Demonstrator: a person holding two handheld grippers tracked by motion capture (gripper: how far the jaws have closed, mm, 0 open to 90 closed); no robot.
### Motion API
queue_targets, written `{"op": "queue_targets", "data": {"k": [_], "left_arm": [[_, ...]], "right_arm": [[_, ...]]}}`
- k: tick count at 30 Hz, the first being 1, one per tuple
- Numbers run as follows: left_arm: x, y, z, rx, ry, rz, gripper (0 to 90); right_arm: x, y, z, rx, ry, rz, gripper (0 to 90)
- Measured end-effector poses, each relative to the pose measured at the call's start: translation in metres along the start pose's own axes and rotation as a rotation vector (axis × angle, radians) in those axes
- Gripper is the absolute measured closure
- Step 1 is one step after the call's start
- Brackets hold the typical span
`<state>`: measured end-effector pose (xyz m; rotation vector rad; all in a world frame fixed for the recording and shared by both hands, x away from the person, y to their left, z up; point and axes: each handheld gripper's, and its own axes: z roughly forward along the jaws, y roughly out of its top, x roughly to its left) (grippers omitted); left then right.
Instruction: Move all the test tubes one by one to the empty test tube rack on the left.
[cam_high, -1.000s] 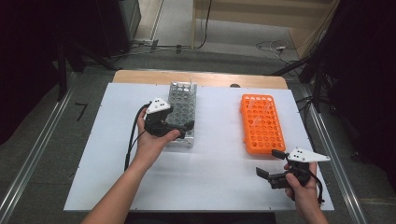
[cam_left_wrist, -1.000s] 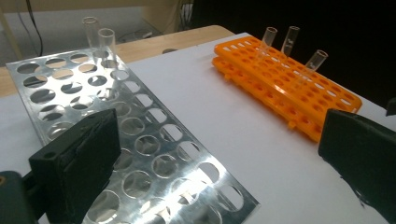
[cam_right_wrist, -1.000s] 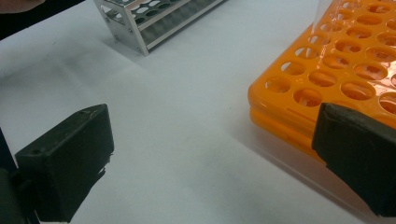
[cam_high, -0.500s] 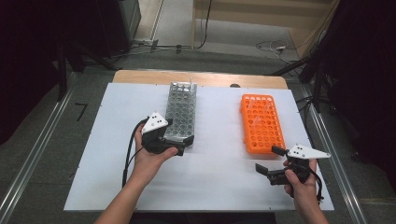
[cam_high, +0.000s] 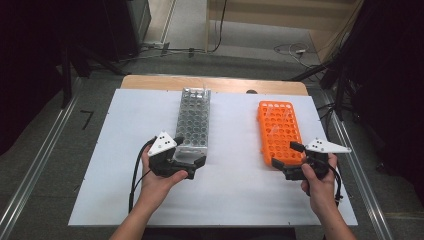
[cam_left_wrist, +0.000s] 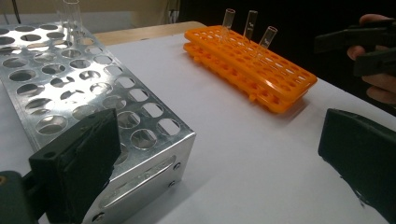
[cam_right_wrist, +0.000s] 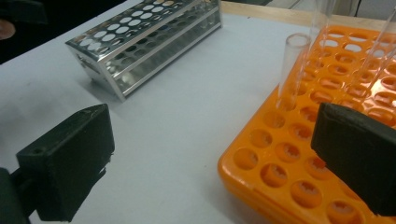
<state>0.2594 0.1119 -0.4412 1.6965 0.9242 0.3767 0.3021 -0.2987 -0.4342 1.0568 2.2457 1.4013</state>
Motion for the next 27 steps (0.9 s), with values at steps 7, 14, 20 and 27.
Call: {"op": "queue_targets", "data": {"k": [7, 14, 20, 27], "left_arm": [[0.0, -0.003, 0.0, 0.008, -0.004, -0.004, 0.0], [0.001, -0.005, 0.0, 0.01, -0.007, -0.007, 0.0], [0.001, -0.005, 0.0, 0.013, -0.004, -0.011, 0.0], [0.001, -0.006, 0.002, 0.015, -0.009, -0.014, 0.0]], "right_arm": [[-0.011, 0.015, 0.018, 0.005, -0.049, 0.019, 3.0], [-0.022, 0.022, 0.04, 0.043, -0.102, 0.061, 16.6], [-0.032, 0.02, 0.055, 0.078, -0.147, 0.106, 37.4], [-0.036, 0.017, 0.065, 0.097, -0.179, 0.115, 51.8]]}}
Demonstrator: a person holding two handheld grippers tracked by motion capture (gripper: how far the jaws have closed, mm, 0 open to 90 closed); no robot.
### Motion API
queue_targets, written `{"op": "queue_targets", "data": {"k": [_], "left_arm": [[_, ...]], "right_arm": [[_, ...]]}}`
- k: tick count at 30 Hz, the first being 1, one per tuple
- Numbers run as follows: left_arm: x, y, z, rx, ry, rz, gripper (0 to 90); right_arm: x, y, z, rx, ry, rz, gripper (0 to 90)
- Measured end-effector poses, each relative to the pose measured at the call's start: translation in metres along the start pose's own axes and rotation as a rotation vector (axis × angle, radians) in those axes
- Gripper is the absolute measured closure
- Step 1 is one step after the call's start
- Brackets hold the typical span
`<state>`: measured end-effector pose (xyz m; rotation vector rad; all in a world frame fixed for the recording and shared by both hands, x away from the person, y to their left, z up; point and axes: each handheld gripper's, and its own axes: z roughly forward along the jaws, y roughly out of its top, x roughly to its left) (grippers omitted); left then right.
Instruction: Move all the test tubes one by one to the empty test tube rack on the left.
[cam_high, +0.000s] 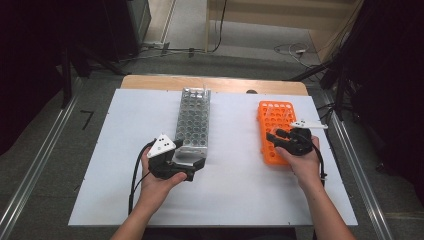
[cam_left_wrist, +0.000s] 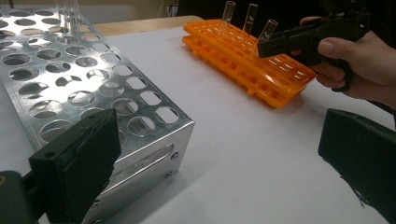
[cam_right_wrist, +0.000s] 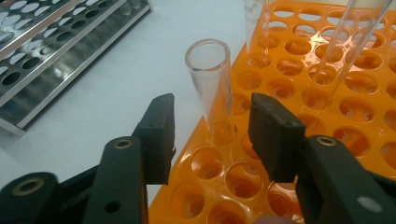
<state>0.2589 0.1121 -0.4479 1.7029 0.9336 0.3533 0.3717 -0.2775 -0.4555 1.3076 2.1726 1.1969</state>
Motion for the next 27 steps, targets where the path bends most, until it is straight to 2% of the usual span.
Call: {"op": "queue_targets", "data": {"k": [12, 20, 27], "left_arm": [[0.0, -0.002, 0.001, 0.01, 0.0, 0.004, 0.0], [0.0, -0.003, 0.002, 0.011, 0.0, 0.004, 0.0], [0.0, -0.003, 0.002, 0.014, 0.001, 0.007, 0.0]], "right_arm": [[0.004, -0.002, 0.012, 0.02, -0.062, -0.007, 65.5], [0.009, -0.004, 0.014, 0.013, -0.103, -0.044, 73.0], [0.008, -0.005, 0.011, -0.01, -0.109, -0.053, 73.8]]}}
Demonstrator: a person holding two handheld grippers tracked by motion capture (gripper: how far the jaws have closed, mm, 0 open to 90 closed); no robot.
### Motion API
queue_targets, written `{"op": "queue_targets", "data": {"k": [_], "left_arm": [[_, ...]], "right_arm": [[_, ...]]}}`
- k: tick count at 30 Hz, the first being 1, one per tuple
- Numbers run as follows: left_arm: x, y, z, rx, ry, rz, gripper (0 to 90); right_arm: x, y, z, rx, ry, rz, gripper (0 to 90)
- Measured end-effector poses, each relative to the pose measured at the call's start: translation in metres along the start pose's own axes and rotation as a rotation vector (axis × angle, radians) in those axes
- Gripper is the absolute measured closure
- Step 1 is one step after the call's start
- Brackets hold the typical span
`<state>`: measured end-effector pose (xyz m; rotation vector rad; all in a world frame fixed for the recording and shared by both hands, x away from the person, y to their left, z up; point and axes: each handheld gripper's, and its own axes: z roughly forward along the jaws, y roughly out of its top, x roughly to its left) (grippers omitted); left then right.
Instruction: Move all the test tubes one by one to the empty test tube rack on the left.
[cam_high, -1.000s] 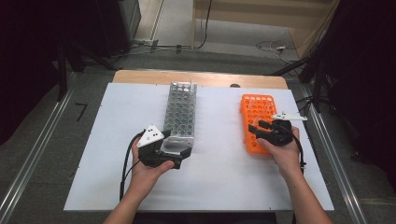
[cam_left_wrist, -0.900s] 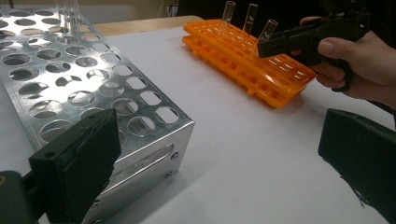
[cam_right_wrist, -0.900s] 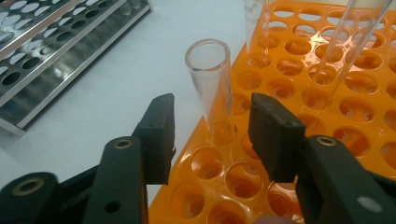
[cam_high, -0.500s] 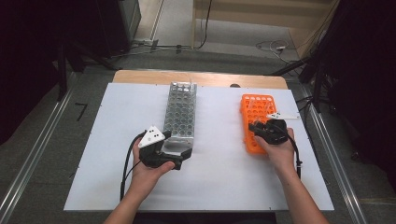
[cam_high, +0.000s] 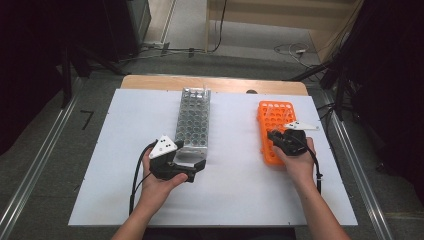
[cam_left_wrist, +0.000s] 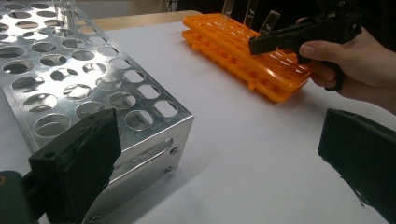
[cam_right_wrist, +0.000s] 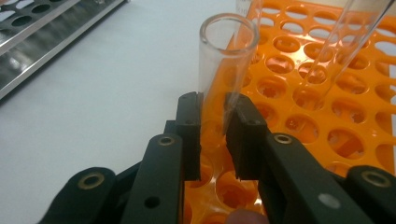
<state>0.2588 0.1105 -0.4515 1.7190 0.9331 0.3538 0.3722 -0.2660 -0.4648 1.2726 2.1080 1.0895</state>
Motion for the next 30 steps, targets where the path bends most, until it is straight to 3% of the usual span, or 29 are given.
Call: {"op": "queue_targets", "data": {"k": [12, 19, 30], "left_arm": [[0.002, 0.001, -0.004, -0.005, 0.011, 0.004, 0.0], [0.002, 0.002, -0.005, -0.008, 0.011, 0.009, 0.0], [-0.002, 0.003, -0.006, -0.009, 0.01, 0.02, 0.0]], "right_arm": [[0.0, 0.004, -0.02, -0.087, 0.011, -0.022, 73.8], [0.004, 0.006, -0.031, -0.114, 0.06, -0.028, 73.8], [0.026, 0.008, -0.043, -0.119, 0.173, -0.068, 73.8]]}}
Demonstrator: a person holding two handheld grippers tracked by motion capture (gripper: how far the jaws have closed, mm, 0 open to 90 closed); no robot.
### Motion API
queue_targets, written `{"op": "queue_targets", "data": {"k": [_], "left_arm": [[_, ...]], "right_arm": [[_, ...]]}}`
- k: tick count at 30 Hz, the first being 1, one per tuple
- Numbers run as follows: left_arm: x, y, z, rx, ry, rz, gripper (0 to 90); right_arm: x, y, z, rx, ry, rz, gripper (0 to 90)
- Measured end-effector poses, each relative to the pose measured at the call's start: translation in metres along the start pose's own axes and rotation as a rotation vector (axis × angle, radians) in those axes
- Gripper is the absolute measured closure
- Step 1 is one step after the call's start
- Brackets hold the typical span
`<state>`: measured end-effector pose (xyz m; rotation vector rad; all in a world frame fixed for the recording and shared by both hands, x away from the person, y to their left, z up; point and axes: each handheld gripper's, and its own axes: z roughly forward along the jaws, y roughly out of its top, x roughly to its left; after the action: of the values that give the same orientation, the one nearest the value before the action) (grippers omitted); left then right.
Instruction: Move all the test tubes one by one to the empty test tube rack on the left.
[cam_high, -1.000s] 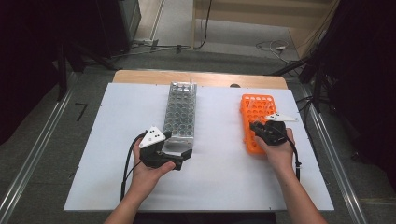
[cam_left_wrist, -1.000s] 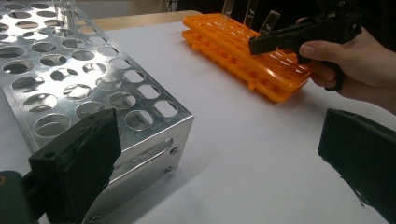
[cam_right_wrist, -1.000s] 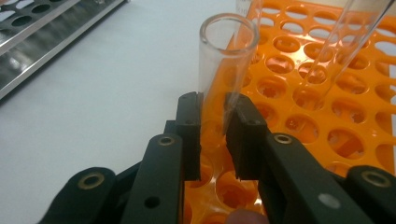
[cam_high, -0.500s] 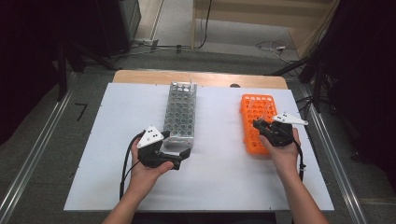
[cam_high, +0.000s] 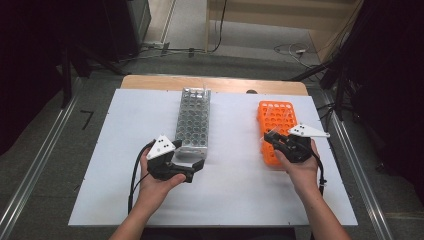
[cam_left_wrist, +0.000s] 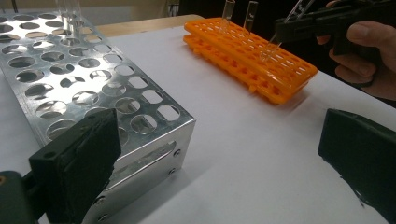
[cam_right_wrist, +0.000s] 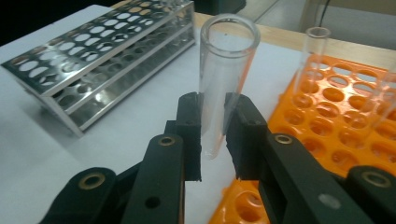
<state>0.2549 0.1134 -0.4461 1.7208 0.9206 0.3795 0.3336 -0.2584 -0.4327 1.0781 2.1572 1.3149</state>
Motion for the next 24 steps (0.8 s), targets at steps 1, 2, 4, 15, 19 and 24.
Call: {"op": "queue_targets", "data": {"k": [1, 2, 4, 15, 19, 24], "left_arm": [[0.0, 0.0, 0.0, -0.001, 0.0, 0.001, 0.0], [0.0, 0.0, 0.0, -0.001, -0.001, 0.001, 0.0], [-0.001, 0.0, 0.0, -0.002, 0.0, 0.002, 0.0], [-0.003, 0.001, 0.0, -0.002, -0.008, 0.005, 0.0], [-0.005, 0.001, 0.001, -0.004, -0.015, 0.007, 0.0], [-0.009, 0.002, 0.001, -0.004, -0.026, 0.015, 0.0]], "right_arm": [[0.002, 0.0, 0.0, 0.001, 0.007, -0.001, 73.8], [0.005, 0.0, -0.001, 0.002, 0.016, -0.006, 73.8], [0.009, 0.0, -0.001, 0.003, 0.036, -0.013, 73.8], [0.035, 0.001, 0.004, 0.016, 0.123, -0.061, 73.8], [0.046, 0.001, 0.005, 0.024, 0.151, -0.075, 73.8], [0.06, 0.0, 0.007, 0.039, 0.189, -0.103, 73.8]]}}
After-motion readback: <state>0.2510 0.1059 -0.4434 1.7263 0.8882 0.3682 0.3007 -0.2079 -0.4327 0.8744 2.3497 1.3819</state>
